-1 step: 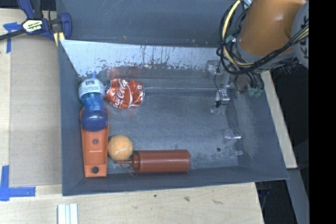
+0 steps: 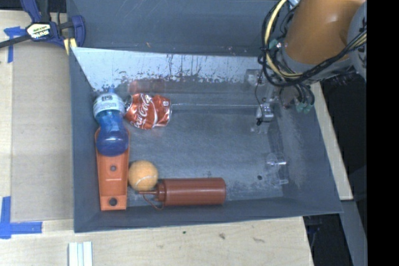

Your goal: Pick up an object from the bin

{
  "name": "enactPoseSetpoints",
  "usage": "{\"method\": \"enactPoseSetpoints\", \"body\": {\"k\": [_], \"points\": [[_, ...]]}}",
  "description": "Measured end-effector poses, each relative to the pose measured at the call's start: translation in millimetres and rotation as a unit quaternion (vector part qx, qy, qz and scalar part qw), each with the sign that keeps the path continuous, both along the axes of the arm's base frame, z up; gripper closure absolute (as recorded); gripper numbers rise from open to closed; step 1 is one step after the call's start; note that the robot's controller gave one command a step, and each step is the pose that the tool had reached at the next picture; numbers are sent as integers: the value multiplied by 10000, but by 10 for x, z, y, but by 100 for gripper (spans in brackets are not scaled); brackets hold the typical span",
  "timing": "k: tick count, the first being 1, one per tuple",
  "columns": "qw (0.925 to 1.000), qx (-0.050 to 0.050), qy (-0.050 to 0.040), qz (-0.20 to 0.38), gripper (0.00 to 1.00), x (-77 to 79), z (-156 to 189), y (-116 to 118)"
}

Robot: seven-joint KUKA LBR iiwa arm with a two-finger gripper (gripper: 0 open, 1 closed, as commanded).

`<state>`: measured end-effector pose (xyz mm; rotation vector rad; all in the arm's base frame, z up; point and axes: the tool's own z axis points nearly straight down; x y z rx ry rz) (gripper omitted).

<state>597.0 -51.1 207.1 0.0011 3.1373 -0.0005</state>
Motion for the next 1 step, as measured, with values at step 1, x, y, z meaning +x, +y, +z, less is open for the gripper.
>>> {"method": "enactPoseSetpoints", "body": {"k": [1], "points": [[10000,12,65,-59,0,243,-815,262]]}}
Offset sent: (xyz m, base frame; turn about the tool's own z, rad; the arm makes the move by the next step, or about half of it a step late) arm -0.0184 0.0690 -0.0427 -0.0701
